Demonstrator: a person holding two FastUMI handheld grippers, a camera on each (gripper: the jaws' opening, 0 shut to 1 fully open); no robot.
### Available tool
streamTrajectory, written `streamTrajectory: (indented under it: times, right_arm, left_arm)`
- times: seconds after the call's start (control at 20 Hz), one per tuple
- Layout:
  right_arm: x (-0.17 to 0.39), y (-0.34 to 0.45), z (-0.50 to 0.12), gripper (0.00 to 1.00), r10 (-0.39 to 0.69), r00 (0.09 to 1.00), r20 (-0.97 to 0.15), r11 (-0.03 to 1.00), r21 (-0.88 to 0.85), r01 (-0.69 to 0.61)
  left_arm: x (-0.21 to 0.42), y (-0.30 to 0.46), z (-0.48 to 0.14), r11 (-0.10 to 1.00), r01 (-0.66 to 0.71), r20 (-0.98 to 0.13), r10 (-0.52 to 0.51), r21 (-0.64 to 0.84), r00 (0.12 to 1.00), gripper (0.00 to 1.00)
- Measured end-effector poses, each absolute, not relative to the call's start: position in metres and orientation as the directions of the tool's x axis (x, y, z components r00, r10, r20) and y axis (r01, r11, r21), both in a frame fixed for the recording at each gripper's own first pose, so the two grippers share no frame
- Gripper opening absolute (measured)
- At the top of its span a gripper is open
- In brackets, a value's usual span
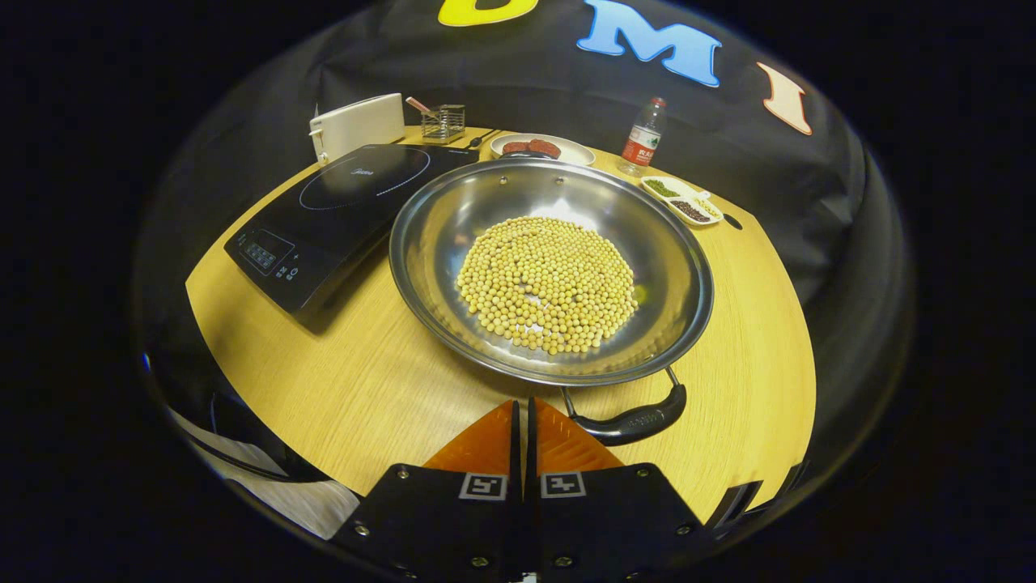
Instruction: First push the handle of the pot to place it horizontally, then grasp the pot with both hands and set it on the induction cooktop.
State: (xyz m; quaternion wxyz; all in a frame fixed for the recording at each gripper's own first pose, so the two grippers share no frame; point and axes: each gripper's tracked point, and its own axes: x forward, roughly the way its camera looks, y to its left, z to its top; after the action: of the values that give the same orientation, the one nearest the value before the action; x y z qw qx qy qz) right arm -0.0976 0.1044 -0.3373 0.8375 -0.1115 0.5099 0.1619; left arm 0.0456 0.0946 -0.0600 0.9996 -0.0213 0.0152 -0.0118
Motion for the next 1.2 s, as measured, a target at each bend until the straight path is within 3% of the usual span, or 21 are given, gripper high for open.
streamTrajectory:
  times: [0.25, 0.35, 0.4, 0.7, 0.9, 1.2]
  right_arm:
    - [-0.090, 0.085, -0.337, 0.01, 0.167, 0.418, -0.893, 0.937, 0.011, -0.350]
    - [-0.085, 0.077, -0.338, 0.01, 0.164, 0.417, -0.894, 0.938, 0.010, -0.347]
    - [-0.082, 0.072, -0.338, 0.01, 0.161, 0.416, -0.895, 0.938, 0.007, -0.347]
    - [-0.065, 0.047, -0.344, 0.01, 0.142, 0.411, -0.901, 0.943, -0.003, -0.333]
    - [-0.052, 0.029, -0.347, 0.01, 0.125, 0.418, -0.900, 0.944, -0.022, -0.329]
    - [-0.030, 0.003, -0.353, 0.01, 0.112, 0.429, -0.897, 0.952, -0.028, -0.306]
  left_arm:
    - [0.047, 0.063, -0.061, 0.998, 0.019, -0.042, -0.021, -0.056, 0.999, 0.99]
    - [0.049, 0.051, -0.062, 0.998, 0.018, -0.051, -0.021, -0.054, 0.998, 0.94]
    - [0.050, 0.045, -0.060, 0.998, 0.019, -0.049, -0.021, -0.052, 0.999, 0.99]
    - [0.054, 0.016, -0.057, 0.999, 0.013, -0.046, -0.015, -0.040, 0.999, 0.99]
    - [0.057, 0.003, -0.062, 0.999, -0.004, -0.068, 0.001, -0.033, 0.998, 0.94]
    - [0.066, -0.019, -0.065, 1.000, -0.012, -0.089, 0.011, -0.011, 0.996, 0.99]
